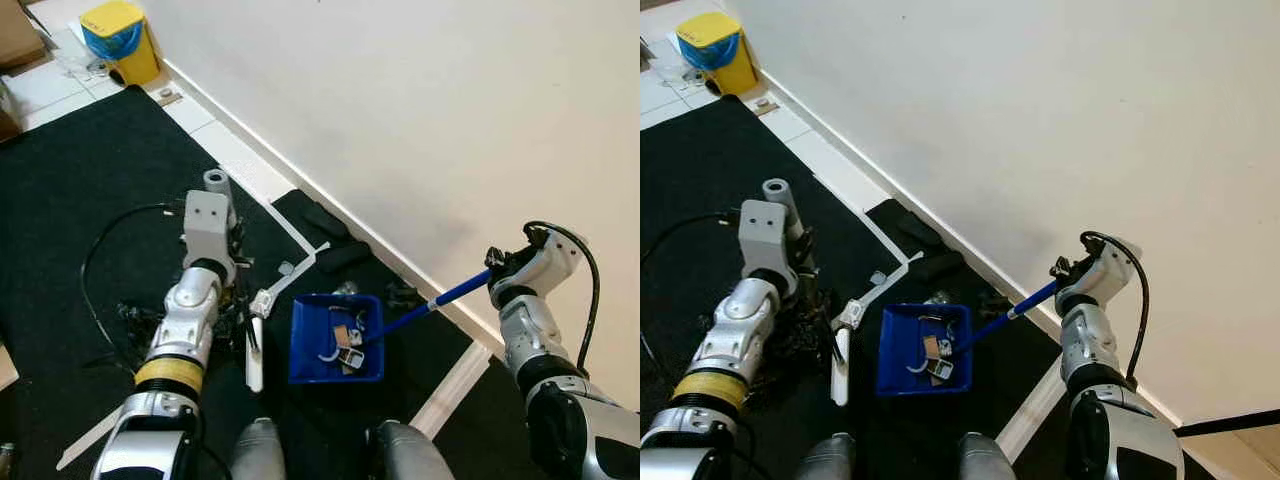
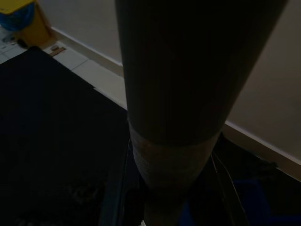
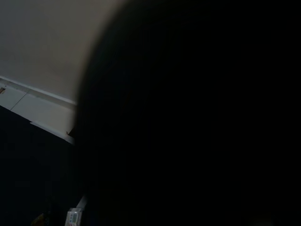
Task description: Sweep floor
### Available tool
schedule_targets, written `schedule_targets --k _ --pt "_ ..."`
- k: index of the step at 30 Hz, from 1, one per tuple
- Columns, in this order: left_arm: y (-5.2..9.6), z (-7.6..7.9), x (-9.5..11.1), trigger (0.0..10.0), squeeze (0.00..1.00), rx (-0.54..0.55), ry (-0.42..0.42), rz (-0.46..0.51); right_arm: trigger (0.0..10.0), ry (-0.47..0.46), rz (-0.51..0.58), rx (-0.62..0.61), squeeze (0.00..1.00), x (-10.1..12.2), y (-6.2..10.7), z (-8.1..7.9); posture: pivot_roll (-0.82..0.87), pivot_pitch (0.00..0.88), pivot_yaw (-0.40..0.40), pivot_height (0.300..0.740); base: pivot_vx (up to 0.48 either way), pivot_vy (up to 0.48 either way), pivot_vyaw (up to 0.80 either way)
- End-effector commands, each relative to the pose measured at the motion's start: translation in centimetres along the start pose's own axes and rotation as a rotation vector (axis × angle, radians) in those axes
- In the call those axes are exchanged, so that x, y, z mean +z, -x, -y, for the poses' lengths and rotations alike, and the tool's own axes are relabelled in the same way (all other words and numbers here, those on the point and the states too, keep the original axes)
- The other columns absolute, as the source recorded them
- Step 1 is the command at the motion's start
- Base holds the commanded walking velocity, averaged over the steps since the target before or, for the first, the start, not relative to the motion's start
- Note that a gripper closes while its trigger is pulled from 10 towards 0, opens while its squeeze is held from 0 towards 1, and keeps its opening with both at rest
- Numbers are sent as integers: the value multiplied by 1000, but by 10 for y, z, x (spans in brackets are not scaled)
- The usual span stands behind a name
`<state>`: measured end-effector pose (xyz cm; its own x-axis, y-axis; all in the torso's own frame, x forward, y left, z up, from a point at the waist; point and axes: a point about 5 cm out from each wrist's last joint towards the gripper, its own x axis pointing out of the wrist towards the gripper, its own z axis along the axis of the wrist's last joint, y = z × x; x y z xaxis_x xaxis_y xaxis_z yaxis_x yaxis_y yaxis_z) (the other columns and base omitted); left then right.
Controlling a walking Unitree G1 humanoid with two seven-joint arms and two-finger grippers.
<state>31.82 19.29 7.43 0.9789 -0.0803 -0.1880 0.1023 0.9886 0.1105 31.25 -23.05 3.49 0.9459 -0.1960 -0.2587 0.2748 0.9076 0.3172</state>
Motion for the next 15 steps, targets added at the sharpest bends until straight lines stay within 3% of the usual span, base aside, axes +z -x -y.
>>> schedule_targets --k 1,11,15 --pt "1 7 -4 10000 0 -13 4 6 10000 1 15 4 0 3 0 1 90 0 -58 740 0 0 0" --pt "0 11 -3 10000 0 -29 16 9 10000 -1 15 15 0 1 1 0 81 0 -54 740 0 -24 0" --pt "0 11 -4 10000 0 -32 14 7 10000 -1 17 21 0 0 2 -1 79 0 -54 740 0 -60 -658"
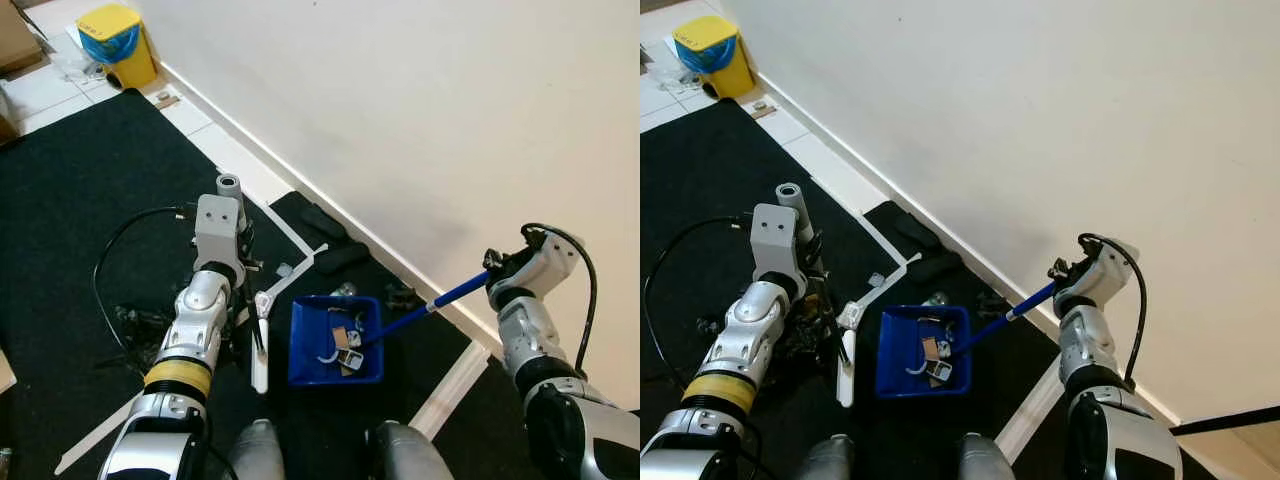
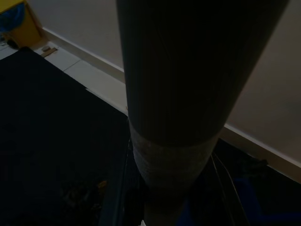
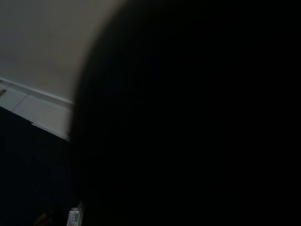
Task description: Sweep floor
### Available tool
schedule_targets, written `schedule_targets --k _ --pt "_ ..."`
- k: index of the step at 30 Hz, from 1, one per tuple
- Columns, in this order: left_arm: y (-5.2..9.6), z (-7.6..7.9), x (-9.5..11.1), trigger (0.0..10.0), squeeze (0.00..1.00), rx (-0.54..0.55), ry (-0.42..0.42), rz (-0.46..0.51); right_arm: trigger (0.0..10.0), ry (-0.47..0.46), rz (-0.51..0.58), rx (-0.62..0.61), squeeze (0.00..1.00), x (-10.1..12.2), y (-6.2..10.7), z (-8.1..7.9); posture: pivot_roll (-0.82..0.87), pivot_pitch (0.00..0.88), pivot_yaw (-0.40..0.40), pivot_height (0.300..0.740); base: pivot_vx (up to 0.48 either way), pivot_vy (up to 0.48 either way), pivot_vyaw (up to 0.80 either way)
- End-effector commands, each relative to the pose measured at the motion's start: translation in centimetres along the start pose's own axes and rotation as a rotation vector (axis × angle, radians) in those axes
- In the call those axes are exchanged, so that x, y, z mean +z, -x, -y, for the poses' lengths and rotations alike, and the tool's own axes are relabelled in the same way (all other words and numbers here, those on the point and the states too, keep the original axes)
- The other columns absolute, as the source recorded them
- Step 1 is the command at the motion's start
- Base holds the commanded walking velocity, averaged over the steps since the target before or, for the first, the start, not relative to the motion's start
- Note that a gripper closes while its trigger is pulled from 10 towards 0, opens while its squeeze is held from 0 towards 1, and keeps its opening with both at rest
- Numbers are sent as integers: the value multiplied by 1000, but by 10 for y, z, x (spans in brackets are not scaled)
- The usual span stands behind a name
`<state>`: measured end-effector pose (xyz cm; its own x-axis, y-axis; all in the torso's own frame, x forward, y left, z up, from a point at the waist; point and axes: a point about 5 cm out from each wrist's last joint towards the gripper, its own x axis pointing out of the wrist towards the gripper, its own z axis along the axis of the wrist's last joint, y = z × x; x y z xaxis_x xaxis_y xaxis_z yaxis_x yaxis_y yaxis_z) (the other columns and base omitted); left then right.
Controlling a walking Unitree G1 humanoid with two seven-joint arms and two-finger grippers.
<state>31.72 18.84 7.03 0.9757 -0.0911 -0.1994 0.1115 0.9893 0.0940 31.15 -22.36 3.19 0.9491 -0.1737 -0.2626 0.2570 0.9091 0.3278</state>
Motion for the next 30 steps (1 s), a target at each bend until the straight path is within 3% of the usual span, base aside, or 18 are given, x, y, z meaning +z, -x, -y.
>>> schedule_targets --k 1,11,30 --pt "1 6 0 10000 0 -20 -1 17 10000 5 28 2 0 5 0 4 79 0 -54 740 0 0 -706" --pt "1 6 0 10000 0 -21 1 17 10000 5 28 4 0 5 0 4 77 0 -55 740 0 0 -712" --pt "2 6 -2 10000 0 -25 2 14 10000 13 25 14 0 3 2 4 76 0 -54 740 0 -421 -786"
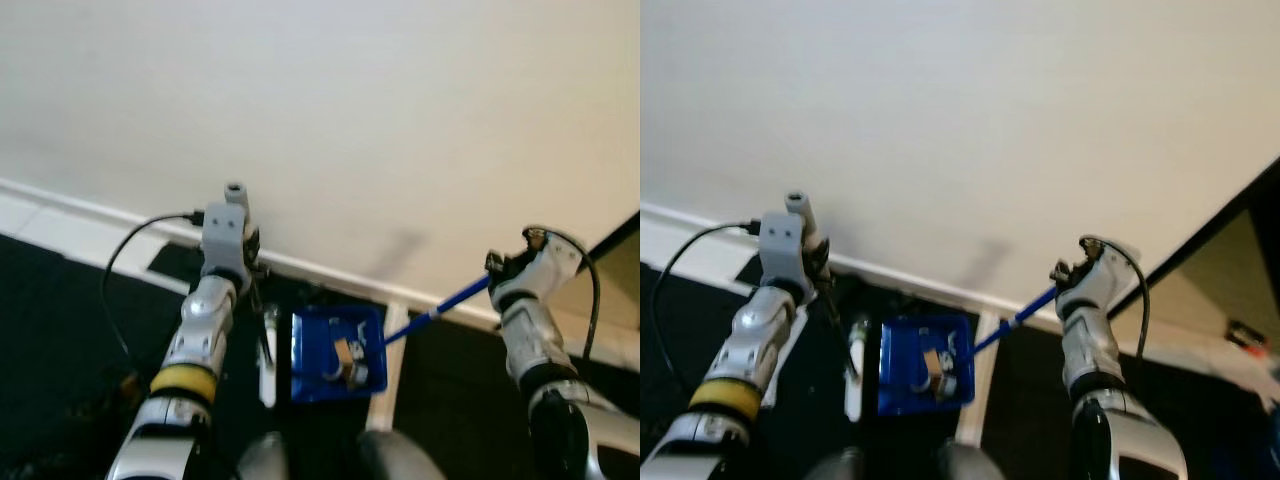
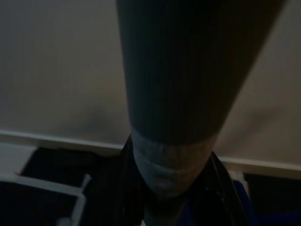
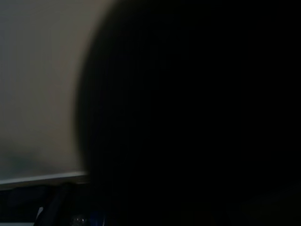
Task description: Sweep floor
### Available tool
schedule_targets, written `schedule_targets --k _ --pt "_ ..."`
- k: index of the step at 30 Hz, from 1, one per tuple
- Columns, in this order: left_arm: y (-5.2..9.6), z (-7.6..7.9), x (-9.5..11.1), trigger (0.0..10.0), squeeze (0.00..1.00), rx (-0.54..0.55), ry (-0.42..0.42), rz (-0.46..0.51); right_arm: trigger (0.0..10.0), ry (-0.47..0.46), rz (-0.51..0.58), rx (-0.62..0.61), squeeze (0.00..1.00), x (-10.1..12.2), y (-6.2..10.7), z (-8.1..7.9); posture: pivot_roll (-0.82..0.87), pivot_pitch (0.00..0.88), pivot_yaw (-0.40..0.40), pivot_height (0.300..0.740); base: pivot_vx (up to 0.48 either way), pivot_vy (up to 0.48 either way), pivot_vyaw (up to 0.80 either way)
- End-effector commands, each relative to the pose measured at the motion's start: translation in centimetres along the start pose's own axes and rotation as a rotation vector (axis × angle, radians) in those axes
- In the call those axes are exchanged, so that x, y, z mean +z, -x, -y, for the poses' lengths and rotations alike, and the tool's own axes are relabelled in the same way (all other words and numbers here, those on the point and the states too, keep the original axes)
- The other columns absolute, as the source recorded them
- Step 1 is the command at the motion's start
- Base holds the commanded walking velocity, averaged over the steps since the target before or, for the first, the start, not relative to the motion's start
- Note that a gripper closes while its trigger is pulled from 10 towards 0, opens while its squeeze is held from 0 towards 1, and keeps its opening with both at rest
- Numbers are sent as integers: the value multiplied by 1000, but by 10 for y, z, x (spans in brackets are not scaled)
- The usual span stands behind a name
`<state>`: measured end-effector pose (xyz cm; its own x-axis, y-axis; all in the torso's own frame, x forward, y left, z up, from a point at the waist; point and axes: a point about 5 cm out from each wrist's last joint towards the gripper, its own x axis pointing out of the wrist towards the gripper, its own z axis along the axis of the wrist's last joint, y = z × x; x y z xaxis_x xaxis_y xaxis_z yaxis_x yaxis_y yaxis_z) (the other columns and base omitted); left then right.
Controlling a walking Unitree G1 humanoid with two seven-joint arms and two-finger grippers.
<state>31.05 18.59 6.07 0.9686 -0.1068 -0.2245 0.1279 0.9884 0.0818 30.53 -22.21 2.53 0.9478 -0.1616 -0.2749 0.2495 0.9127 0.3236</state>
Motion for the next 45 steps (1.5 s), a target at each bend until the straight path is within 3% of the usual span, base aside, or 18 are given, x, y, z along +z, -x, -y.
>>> schedule_targets --k 1,8,33,45 --pt "-2 2 8 10000 0 -7 -7 38 10000 7 41 7 0 10 -2 1 76 0 -54 740 0 -428 -788" --pt "-2 2 8 10000 0 -7 -7 39 10000 8 35 9 0 10 -3 1 74 0 -58 740 0 -425 -703" --pt "-1 1 6 10000 0 -1 -7 29 10000 27 28 23 0 11 -4 -2 75 0 -60 740 0 -426 0" --pt "-2 -1 5 10000 0 35 57 24 10000 27 26 25 0 11 -4 -3 75 0 -61 740 0 -458 0"
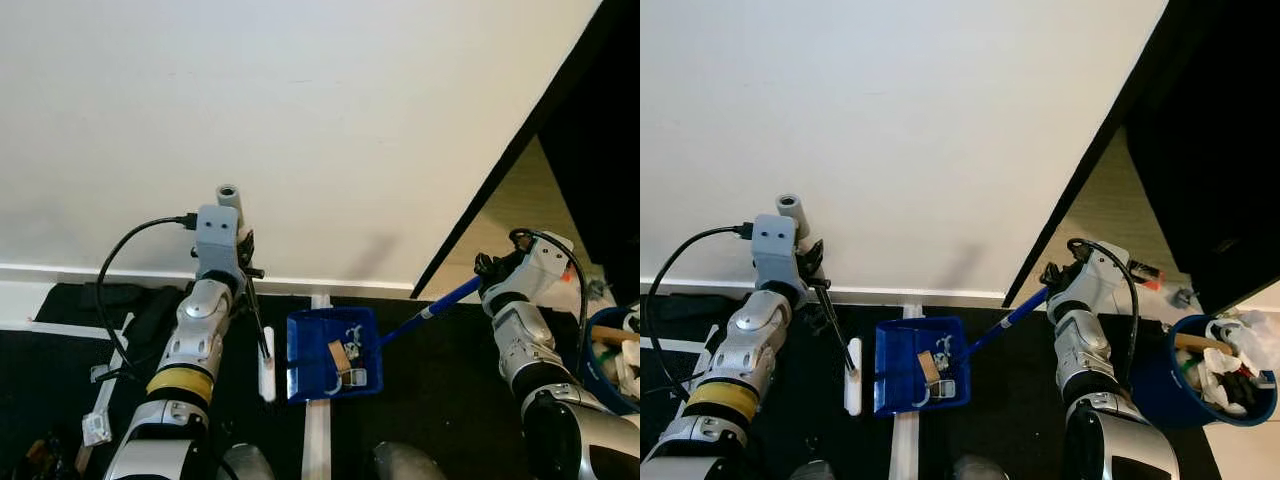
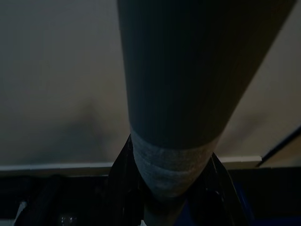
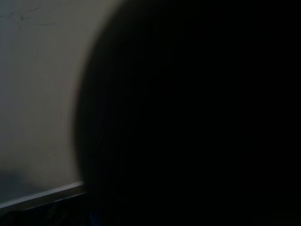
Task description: Sweep floor
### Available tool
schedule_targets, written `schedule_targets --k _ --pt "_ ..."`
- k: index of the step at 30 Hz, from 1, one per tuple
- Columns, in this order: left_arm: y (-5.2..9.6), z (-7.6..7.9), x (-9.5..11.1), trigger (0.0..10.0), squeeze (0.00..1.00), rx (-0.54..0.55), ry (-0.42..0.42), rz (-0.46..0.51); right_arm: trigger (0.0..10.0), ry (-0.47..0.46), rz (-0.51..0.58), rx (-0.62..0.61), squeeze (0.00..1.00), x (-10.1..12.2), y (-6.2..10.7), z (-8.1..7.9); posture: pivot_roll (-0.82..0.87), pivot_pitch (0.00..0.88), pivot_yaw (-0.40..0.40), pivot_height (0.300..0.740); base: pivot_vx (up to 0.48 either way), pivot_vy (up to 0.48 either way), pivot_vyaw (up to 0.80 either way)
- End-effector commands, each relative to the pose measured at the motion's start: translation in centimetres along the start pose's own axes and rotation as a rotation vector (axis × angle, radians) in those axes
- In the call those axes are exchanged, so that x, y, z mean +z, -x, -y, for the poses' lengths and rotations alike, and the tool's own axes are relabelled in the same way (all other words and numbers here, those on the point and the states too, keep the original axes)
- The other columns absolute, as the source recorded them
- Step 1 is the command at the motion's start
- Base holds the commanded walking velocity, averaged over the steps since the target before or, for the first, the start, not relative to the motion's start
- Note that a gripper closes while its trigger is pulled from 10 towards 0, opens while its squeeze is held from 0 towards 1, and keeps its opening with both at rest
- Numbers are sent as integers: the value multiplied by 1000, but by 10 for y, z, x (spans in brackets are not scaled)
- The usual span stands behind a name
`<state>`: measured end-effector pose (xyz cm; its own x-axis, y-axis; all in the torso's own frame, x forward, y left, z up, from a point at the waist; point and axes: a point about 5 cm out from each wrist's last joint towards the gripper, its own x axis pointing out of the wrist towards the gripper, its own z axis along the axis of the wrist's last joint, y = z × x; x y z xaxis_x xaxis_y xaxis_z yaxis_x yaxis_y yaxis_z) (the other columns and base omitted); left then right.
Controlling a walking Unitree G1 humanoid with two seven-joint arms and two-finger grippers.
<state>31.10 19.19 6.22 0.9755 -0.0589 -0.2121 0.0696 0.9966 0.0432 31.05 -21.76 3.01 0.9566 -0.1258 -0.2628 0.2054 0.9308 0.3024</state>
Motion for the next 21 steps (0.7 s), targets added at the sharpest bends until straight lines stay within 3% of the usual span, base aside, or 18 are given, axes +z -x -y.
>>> schedule_targets --k 1,10,12,21 --pt "-2 5 4 10000 0 -10 10 13 10000 -7 26 -14 0 7 -1 5 75 0 -61 740 0 -480 0" --pt "-1 1 2 10000 0 25 12 8 10000 -5 22 -12 0 6 -1 4 74 1 -61 740 0 -454 0" --pt "0 -1 0 10000 0 53 50 3 10000 -4 21 -11 0 6 -1 4 73 1 -61 740 0 0 0" --pt "0 -6 1 10000 0 85 61 3 10000 0 16 -10 0 5 0 5 73 5 -63 740 0 0 0"
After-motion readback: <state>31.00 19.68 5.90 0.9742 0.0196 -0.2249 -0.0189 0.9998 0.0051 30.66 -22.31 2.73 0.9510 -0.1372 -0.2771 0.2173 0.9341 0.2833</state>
